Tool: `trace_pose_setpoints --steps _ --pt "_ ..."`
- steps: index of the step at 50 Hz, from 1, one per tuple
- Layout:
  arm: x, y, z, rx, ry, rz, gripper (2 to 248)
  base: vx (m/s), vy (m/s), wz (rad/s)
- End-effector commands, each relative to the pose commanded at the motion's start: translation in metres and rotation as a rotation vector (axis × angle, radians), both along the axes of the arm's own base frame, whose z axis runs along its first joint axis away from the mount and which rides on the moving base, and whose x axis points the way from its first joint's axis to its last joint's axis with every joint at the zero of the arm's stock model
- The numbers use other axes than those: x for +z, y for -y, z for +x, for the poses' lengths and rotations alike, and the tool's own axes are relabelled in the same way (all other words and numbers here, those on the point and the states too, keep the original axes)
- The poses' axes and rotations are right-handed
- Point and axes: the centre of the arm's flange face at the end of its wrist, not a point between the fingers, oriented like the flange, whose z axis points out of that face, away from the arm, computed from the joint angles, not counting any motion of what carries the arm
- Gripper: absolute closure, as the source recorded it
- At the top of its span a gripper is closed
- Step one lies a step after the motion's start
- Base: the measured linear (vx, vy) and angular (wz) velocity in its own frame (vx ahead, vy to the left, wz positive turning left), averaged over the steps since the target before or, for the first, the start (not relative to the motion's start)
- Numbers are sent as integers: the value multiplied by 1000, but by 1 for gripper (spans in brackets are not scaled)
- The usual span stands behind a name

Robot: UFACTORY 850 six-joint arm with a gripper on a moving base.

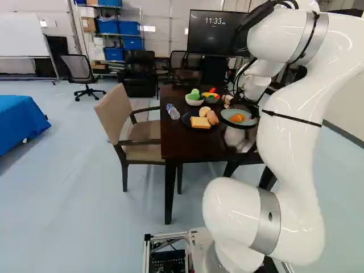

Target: Move the croissant to the empty plate

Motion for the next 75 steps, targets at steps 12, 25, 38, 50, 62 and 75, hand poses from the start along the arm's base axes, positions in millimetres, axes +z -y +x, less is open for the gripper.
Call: trace_pose_setpoints --steps 12,25,38,50,62,75 --pt "12 -1 -3 0 15 -8 3 0 0 0" --pt "28 -3 -6 0 36 -20 3 0 0 0" --pt "45 -5 -10 0 58 -32 3 0 0 0" --pt "61 -8 -26 -9 73 -41 3 0 0 0" --pt "77 -13 -52 -23 86 -49 3 0 0 0" --pt "85 -19 -78 -39 89 -52 3 0 0 0"
